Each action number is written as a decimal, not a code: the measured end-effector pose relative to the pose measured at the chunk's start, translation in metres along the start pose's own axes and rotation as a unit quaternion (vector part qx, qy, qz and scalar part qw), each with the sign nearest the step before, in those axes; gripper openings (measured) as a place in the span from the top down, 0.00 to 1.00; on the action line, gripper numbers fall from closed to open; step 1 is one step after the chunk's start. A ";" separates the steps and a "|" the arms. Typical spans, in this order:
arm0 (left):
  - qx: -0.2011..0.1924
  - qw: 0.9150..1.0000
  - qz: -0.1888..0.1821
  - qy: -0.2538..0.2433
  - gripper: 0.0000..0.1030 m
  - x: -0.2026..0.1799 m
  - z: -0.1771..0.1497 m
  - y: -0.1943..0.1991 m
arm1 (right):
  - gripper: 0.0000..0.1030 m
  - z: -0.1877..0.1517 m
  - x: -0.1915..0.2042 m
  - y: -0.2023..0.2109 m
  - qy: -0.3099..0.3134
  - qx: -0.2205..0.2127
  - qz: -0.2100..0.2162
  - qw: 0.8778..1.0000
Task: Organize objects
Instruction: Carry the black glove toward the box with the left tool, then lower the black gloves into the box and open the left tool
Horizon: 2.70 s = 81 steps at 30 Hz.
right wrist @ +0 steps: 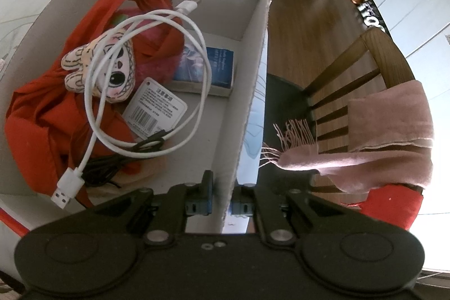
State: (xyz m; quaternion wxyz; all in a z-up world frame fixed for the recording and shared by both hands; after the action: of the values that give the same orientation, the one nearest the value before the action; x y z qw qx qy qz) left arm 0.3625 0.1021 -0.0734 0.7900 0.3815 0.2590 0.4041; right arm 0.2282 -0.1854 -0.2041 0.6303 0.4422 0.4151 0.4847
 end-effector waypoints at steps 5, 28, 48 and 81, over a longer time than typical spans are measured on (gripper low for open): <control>-0.017 0.998 -0.048 -0.038 0.95 -0.048 0.019 0.018 | 0.92 -0.001 0.002 0.000 0.005 0.000 -0.002 1.000; -0.038 0.964 -0.182 -0.192 0.95 -0.242 0.059 0.003 | 0.92 -0.001 0.002 -0.001 0.008 -0.005 0.001 1.000; 0.080 0.963 -0.164 -0.200 0.95 -0.257 -0.001 -0.117 | 0.92 0.000 0.003 -0.001 0.006 -0.005 0.005 1.000; -0.010 0.975 -0.155 -0.161 0.24 -0.207 -0.023 -0.015 | 0.92 -0.002 0.003 -0.004 0.014 -0.002 0.002 1.000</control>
State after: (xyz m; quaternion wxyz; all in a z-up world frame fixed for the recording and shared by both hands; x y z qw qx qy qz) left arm 0.2412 -0.0674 -0.0773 0.8778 0.3892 0.1807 0.2130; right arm 0.2282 -0.1827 -0.2084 0.6241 0.4355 0.4218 0.4930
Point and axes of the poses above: each gripper's, at about its wrist camera, not at the fingertips, and y roughly against the way its jaws point, x to its left, z to its top, the point moved 8 cm from there along -y, roughly the way its jaws point, and after that the axes turned 8 degrees about -y, right-handed, at the moved point
